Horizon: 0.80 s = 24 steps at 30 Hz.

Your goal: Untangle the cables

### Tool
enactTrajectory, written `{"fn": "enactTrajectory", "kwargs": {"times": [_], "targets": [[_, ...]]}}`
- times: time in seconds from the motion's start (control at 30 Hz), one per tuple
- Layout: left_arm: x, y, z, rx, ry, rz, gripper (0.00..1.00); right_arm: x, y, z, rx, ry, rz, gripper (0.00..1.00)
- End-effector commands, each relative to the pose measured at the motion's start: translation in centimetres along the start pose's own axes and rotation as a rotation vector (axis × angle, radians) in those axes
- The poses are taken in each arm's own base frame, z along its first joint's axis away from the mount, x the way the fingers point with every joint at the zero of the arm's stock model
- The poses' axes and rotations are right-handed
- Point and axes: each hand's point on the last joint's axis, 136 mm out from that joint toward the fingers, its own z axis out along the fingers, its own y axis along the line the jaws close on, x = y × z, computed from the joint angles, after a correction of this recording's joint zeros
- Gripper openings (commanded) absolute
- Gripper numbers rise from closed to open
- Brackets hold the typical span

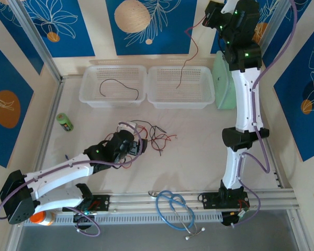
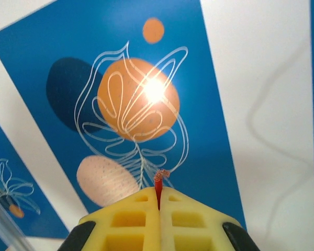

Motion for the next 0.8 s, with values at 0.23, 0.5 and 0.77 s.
{"fn": "enactTrajectory", "kwargs": {"times": [0.23,0.5,0.77], "targets": [[-0.7,-0.3,-0.4,0.009,0.006,-0.014,0.87,11.8,-5.1,4.8,0.127,0.255,-0.01,0.0],[-1.7,-0.2,-1.4,0.014,-0.02,-0.018,0.87,27.2,-7.6,4.0,0.205,0.53,0.014,0.0],[-3.2,-0.3,-2.4,0.019,-0.051,-0.014,0.88,37.4,-10.4,0.4,0.341,0.846,0.035,0.0]]}}
